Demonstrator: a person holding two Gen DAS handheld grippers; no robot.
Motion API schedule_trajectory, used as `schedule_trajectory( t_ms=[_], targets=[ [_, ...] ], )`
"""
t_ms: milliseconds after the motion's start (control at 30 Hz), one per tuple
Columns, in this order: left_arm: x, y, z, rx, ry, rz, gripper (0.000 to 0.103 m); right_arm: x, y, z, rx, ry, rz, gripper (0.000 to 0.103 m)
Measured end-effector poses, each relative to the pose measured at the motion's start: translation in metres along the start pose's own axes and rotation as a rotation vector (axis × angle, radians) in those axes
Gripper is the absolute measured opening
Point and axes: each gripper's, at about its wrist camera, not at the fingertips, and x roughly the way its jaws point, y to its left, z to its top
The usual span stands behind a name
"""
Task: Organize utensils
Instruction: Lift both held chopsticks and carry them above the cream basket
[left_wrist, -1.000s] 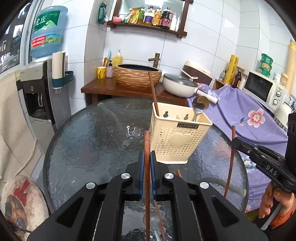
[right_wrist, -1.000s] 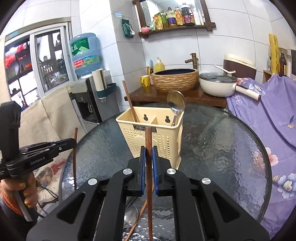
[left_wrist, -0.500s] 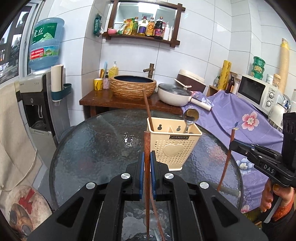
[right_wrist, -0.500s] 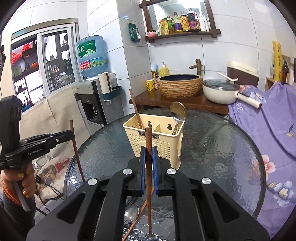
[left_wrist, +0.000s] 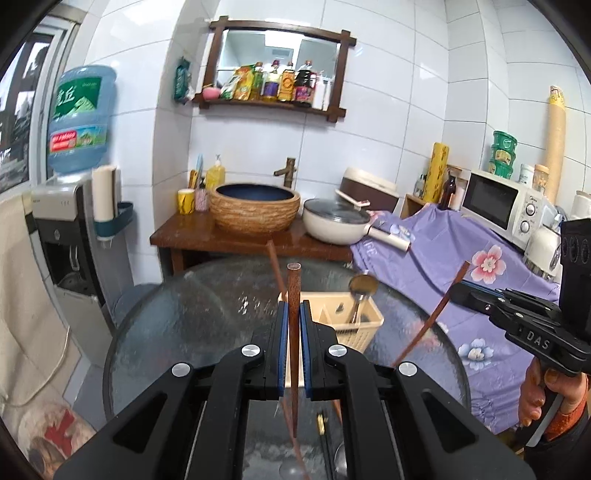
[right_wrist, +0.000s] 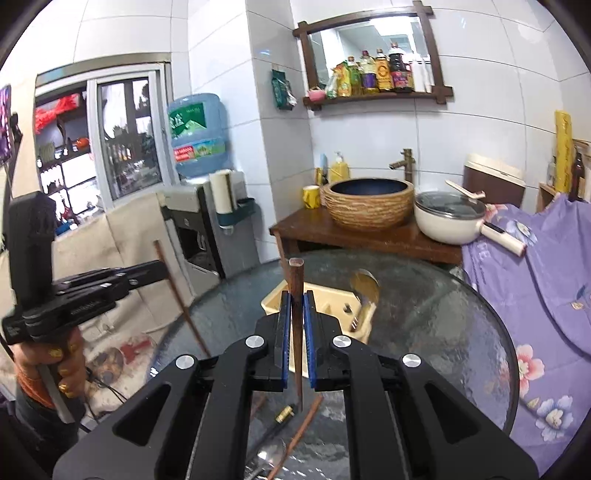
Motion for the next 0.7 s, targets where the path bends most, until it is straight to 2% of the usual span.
schedule_trajectory(
  t_ms=[100, 200, 467, 567, 700],
  targets=[
    [0.005, -0.006, 0.028, -0.009, -0.005, -0.042, 0.007, -0.003, 0.004, 0.028, -0.012, -0.014, 0.015, 0.008],
    [0.011, -0.012, 0.056, -0.021, -0.021, -0.051, 0.007, -0.005, 0.006, 0.057, -0.019, -0.045, 0.005, 0.007],
    [0.034, -0.023, 0.117, -0.048, -0.069, 0.005, 0.007, 0.009, 0.003, 0.124, -0.027, -0.12, -0.075, 0.008],
    [0.046, -0.023, 0.123, -0.061, -0.075, 0.029, 0.007, 0.019, 0.0, 0.136, -0.027, -0.143, -0.106, 0.008],
    [0.07, -0.02, 0.109, -0.072, -0.04, 0.057, 0.007, 0.045, -0.011, 0.121, 0.0, -0.113, -0.119, 0.008]
  ],
)
